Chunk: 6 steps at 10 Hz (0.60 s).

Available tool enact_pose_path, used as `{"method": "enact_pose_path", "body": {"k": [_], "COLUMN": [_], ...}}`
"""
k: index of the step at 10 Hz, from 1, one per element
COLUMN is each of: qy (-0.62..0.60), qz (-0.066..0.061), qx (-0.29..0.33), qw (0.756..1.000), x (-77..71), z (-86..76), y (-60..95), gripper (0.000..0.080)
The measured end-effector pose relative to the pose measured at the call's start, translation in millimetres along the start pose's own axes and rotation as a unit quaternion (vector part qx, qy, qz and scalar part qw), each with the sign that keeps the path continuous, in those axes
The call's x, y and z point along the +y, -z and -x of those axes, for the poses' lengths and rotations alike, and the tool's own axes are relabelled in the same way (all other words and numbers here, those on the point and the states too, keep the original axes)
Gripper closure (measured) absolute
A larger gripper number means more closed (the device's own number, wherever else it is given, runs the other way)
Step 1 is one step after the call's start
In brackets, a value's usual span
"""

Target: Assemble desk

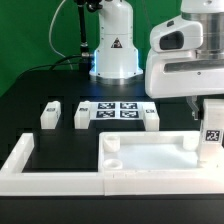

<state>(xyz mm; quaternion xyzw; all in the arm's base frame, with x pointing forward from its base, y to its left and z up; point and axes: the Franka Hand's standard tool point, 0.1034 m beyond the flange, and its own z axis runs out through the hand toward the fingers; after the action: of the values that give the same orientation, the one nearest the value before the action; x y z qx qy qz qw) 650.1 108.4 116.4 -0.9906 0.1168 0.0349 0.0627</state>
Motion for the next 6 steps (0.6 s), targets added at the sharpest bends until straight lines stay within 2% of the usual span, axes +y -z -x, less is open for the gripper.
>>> {"method": "enact_pose_path", "body": {"k": [2,3,4,6], "qy": [-0.095,-0.167,-0.248,-0.413], "qz": [-0.002,-0.013,-0.023,-0.045], "qx": [0.013,0.021,0.023,0.018], "qw": [0.995,0.986,0.968,0.910], "x": [0.7,2.6,4.2,4.1], "z": [2.1,2.8,1.8,2.2], "y": [-1.5,-1.8,-2.0,-2.6], "gripper": [0.0503,0.0503,0.0503,0.0502]}}
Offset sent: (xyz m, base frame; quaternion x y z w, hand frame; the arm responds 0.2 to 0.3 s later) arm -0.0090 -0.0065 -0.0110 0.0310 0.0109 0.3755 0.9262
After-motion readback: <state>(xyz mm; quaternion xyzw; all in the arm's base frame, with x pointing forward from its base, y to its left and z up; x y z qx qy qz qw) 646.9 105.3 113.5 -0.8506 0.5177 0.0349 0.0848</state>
